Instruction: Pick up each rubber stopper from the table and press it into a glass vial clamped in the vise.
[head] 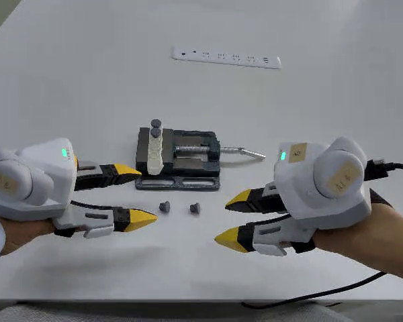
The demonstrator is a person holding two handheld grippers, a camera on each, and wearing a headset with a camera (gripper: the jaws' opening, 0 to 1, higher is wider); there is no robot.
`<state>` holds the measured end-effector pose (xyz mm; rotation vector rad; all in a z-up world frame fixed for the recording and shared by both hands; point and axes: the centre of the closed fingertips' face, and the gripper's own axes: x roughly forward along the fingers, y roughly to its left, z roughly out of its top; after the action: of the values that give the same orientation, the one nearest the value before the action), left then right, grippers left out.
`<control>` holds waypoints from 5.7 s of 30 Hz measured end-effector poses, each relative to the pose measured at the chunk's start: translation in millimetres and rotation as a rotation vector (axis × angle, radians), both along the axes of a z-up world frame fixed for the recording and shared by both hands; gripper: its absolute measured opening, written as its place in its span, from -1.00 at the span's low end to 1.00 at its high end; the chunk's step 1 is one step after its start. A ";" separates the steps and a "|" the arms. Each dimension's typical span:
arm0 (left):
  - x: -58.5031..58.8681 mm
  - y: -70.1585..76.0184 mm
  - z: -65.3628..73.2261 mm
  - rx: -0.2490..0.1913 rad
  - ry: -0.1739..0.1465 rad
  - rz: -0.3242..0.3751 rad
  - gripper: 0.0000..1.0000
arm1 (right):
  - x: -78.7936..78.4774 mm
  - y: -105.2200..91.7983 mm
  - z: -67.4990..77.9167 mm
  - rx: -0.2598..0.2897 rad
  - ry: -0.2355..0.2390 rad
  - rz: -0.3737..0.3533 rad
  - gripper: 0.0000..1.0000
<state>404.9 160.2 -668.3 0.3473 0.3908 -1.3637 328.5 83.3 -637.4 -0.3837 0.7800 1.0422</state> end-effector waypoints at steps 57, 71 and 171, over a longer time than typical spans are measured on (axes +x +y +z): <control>-9.0 -22.7 -35.5 0.130 -0.073 -0.269 -0.97 | -3.6 -9.1 -2.3 0.177 -0.062 -0.113 -0.04; -25.6 -25.1 4.4 -0.102 -0.006 -0.127 -0.97 | -1.3 -12.4 6.4 0.112 -0.057 -0.053 -0.16; -77.2 -64.0 67.2 -0.290 0.006 -0.234 -0.98 | -3.5 29.4 39.9 -0.298 0.017 0.544 -0.88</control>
<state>327.7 96.2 -601.1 0.1512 0.1560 -1.6267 324.9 112.7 -597.6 -0.8766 0.8705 1.4378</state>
